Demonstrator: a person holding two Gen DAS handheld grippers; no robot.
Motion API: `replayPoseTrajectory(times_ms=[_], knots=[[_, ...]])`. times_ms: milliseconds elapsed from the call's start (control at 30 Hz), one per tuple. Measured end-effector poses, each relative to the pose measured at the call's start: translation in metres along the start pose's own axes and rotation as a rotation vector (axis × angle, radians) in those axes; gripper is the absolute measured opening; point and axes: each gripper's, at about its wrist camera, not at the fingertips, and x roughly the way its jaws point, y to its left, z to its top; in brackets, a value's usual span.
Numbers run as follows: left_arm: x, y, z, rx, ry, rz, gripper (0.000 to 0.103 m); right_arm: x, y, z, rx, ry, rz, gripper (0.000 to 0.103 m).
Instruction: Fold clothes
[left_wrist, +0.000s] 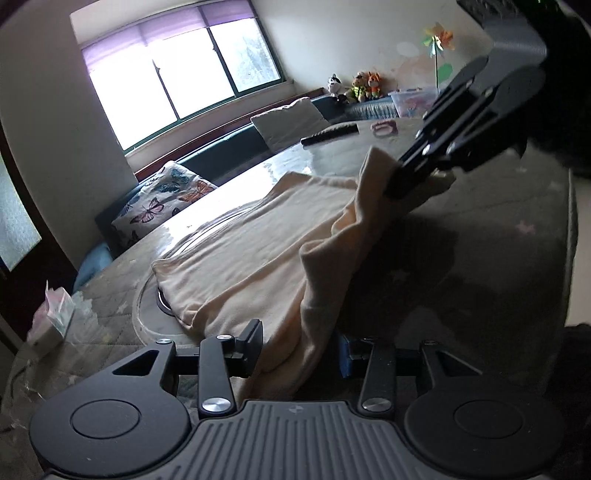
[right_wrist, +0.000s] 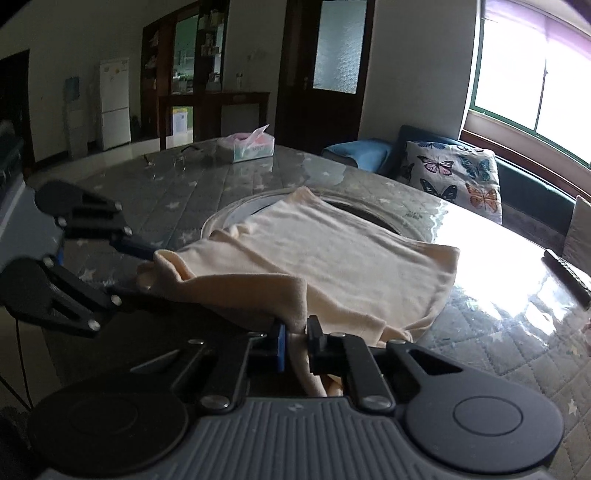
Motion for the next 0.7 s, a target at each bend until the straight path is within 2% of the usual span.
replayPoseTrajectory(times_ms=[67,133,333,567,700], knots=[[0.001,0.001,0.0,0.011,-0.003,-0.003,0.016,0.001,0.0,-0.001,0.008,0.0,-0.003,0.009],[-0.002,0.003,0.001,0.004,-0.008,-0.011,0.01,0.001,0.001,-0.004,0.015,0.0,0.0,0.009],[-0.031,0.001,0.006,0.003,-0.032,-0.039,0.007,-0.016,0.008,-0.009,0.015,-0.027,0.003,0.008],[-0.1,-0.014,0.01,0.015,-0.064,-0.101,0.007,-0.073,0.027,-0.012,-0.02,-0.073,0.027,0.008],[-0.126,-0.015,0.013,-0.006,-0.074,-0.11,0.007,-0.108,0.043,-0.015,-0.04,-0.096,0.057,0.008]])
